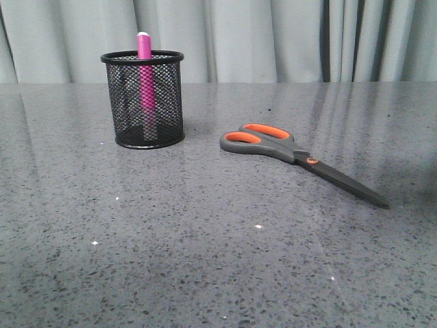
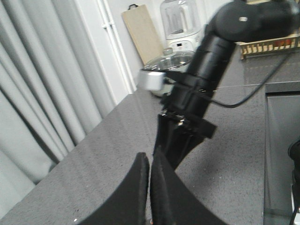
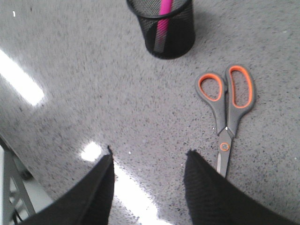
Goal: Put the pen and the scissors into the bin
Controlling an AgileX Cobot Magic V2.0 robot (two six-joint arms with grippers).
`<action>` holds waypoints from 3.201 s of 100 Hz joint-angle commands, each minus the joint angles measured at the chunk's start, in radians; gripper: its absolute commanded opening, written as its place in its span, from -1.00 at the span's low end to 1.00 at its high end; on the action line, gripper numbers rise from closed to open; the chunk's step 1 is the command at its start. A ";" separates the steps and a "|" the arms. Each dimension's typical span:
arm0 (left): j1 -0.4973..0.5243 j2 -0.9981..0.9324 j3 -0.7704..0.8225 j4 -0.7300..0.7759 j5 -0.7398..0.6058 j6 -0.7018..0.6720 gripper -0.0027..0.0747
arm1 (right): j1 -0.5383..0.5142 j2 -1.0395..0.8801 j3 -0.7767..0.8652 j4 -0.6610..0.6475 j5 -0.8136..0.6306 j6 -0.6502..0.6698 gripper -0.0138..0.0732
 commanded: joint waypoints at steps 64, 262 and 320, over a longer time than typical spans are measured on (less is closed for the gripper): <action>0.003 -0.410 0.368 -0.011 -0.299 -0.130 -0.99 | 0.035 0.521 -0.284 -0.377 0.151 0.299 0.32; 0.003 -0.410 0.439 -0.090 -0.379 -0.130 -0.99 | 0.042 0.657 -0.284 -0.294 0.072 0.296 -0.84; 0.003 -0.410 0.439 -0.119 -0.388 -0.130 -0.99 | 0.105 0.249 -0.266 -0.252 -0.253 0.340 -0.84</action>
